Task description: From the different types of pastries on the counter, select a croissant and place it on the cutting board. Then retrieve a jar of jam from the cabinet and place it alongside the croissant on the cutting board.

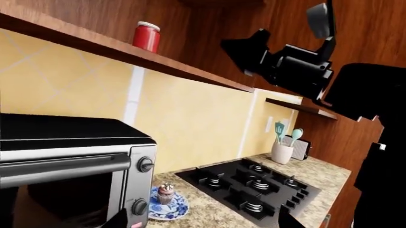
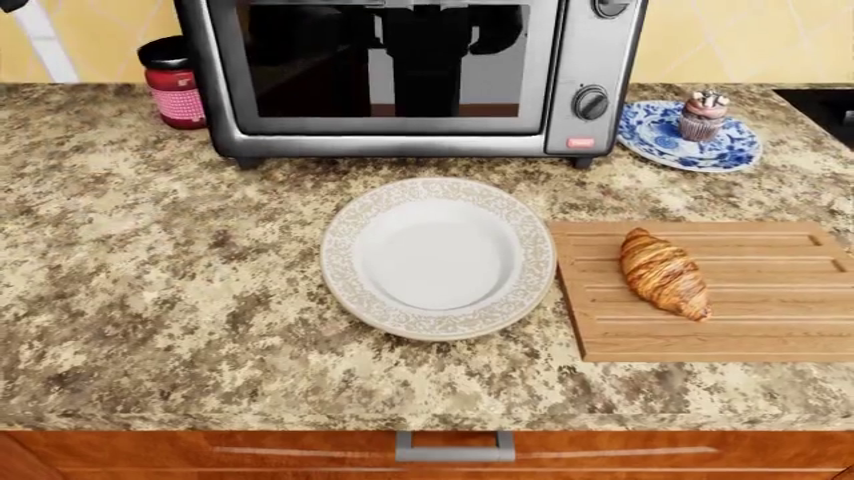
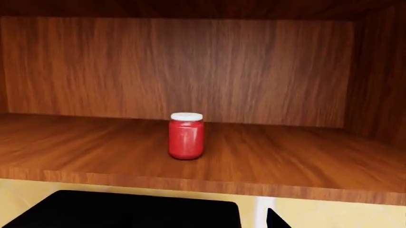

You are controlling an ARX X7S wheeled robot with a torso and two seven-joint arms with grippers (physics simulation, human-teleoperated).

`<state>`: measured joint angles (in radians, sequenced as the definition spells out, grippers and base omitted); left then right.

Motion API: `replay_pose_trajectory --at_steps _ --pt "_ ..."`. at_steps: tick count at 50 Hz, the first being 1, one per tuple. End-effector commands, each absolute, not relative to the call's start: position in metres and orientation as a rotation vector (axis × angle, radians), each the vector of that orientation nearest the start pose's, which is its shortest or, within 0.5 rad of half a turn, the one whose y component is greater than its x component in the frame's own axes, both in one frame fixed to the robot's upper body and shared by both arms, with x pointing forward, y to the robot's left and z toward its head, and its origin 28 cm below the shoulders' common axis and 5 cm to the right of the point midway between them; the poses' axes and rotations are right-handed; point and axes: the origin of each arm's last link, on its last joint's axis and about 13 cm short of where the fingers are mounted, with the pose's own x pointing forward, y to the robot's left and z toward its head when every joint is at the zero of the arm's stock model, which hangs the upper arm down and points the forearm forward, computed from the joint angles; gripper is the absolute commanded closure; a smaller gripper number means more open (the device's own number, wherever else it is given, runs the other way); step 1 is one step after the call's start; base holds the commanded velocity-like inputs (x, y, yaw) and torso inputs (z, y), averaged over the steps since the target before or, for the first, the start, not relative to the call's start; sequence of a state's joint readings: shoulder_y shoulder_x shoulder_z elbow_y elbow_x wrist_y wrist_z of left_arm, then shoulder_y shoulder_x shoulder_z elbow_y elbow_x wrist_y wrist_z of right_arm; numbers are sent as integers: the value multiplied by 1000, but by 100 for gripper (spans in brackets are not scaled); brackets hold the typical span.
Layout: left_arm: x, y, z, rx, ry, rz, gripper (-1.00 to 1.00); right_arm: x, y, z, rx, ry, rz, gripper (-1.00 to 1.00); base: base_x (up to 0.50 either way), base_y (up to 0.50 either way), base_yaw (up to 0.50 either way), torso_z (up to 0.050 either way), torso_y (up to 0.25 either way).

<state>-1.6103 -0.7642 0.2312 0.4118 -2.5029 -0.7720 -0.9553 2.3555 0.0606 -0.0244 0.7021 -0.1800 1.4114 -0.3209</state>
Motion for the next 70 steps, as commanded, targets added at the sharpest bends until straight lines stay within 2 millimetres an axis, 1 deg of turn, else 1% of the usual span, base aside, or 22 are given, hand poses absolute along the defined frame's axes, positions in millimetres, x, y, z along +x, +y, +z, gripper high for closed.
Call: replay_pose_trajectory --at_steps 1,10,17,28,40,70 --pt "129 239 430 -285 -170 -874 -100 233 -130 581 -29 -236 72 -100 0 0 0 50 0" --pt "126 239 428 -277 -152 -862 -100 233 -130 581 -29 -236 72 -100 0 0 0 50 0" --pt "128 238 425 -270 -136 -853 -100 233 -130 581 -29 -236 72 -100 0 0 0 50 0" --pt "128 238 428 -244 -134 -854 -100 233 -130 581 -29 -236 72 -100 0 0 0 50 0" --pt "131 238 425 -240 -128 -846 -100 233 -130 581 -29 -236 72 -100 0 0 0 50 0" --pt "128 238 424 -215 -132 -846 -100 233 -130 581 -29 -236 72 -100 29 0 0 0 0"
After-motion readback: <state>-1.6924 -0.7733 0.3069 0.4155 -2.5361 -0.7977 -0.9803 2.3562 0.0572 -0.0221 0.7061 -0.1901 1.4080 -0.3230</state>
